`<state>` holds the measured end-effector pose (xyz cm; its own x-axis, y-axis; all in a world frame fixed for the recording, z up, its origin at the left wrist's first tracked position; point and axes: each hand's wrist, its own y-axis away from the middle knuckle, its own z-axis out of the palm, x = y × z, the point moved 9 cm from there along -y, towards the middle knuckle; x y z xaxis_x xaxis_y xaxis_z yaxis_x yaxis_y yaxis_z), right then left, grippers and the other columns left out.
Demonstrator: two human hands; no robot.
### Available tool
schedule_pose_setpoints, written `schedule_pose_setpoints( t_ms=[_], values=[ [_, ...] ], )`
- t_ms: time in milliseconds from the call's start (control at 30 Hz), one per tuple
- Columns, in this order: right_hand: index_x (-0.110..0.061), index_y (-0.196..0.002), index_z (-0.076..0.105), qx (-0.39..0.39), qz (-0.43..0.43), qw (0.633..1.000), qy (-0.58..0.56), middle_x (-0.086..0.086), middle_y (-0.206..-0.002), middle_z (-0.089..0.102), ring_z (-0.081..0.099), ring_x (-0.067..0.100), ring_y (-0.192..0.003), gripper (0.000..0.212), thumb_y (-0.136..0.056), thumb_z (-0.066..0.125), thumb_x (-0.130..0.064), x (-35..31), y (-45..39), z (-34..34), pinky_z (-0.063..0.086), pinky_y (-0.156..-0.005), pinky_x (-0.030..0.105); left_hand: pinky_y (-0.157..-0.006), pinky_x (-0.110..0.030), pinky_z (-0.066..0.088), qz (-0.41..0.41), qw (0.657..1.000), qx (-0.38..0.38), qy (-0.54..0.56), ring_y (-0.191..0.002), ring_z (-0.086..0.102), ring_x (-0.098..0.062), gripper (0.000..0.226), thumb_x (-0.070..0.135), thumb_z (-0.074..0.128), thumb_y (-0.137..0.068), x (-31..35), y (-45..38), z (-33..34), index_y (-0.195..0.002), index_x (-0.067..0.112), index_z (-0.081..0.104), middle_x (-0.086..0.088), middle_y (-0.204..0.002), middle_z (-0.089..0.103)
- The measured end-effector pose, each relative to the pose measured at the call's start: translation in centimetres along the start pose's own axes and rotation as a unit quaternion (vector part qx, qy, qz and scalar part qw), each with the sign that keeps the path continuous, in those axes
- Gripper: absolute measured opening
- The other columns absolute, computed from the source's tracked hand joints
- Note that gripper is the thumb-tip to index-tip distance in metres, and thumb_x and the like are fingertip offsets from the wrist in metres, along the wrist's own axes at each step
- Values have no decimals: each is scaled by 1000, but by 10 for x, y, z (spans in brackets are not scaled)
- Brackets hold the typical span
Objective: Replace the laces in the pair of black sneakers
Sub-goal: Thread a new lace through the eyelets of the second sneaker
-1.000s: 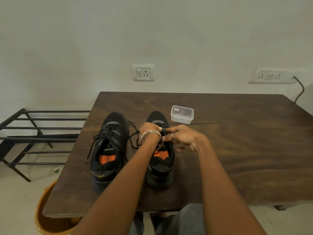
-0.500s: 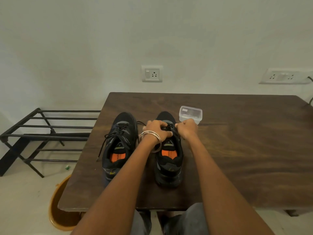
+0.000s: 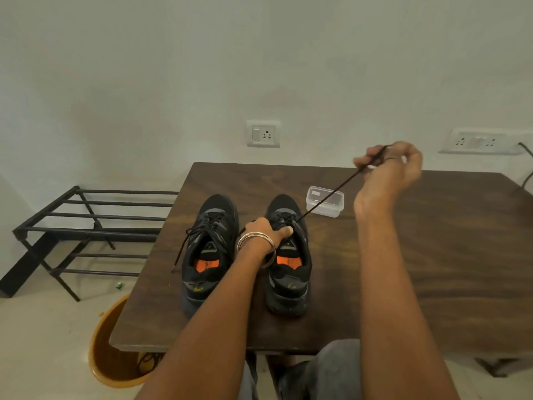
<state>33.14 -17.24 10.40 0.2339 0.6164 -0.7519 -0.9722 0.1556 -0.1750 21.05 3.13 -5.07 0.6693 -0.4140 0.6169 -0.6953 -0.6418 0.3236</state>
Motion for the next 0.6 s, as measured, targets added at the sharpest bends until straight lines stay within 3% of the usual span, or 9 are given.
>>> schedule_pose_setpoints(
  t_ms=[67,133,200,267,333,400,467,600],
  values=[
    [-18,-83,51,-9,-62,996,65,2,-66,55,48,13,-54,28,-90,37,4,-10,-2,1,42,-53,27,-76,-37,52,-6,1000,-18,25,-88,63,-29,60,60,66,-78,-2,1,0,-103,6,62,-11,-98,65],
    [-18,-86,61,-88,-77,961,249,-4,-76,61,54,6,-65,28,-89,45,5,8,5,11,46,-65,23,-82,-39,53,-15,997,-41,60,-90,64,-28,56,54,73,-75,-4,1,3,-104,7,60,-11,-97,65],
    [-11,-103,69,-229,-18,846,481,-3,-96,68,60,6,-86,20,-93,56,-1,63,18,14,49,-86,23,-89,-42,52,-24,993,-60,100,-93,64,-28,49,43,79,-73,-6,2,6,-101,8,59,-9,-97,66],
    [-6,-119,68,-349,53,720,598,6,-112,69,62,18,-106,26,-94,63,-8,124,36,-1,46,-98,30,-89,-45,52,-35,987,-71,141,-93,65,-29,54,37,84,-68,-9,-1,8,-104,4,61,-10,-98,68],
    [-7,-116,70,-385,85,652,647,11,-114,70,63,26,-111,25,-92,66,-16,161,45,-17,48,-100,38,-87,-44,52,-47,983,-70,161,-94,64,-29,52,34,85,-68,-12,-2,8,-102,5,59,-10,-97,66],
    [-12,-99,75,-360,92,650,662,8,-103,73,65,27,-104,14,-90,69,-21,172,42,-21,50,-95,44,-89,-44,51,-55,982,-62,172,-96,62,-29,39,29,83,-72,-15,-6,8,-90,11,53,-7,-91,62],
    [-14,-86,75,-329,98,662,666,5,-93,73,65,25,-98,10,-87,74,-24,174,36,-22,50,-93,44,-91,-45,51,-56,981,-67,175,-96,63,-29,41,30,85,-69,-17,-7,9,-91,12,56,-7,-93,65],
    [-9,-81,63,-337,120,645,675,9,-92,68,62,30,-99,20,-91,67,-26,182,37,-27,49,-87,39,-88,-46,54,-61,979,-72,183,-96,65,-29,82,42,92,-47,-24,-18,15,-111,7,56,-9,-106,68]
  ],
)
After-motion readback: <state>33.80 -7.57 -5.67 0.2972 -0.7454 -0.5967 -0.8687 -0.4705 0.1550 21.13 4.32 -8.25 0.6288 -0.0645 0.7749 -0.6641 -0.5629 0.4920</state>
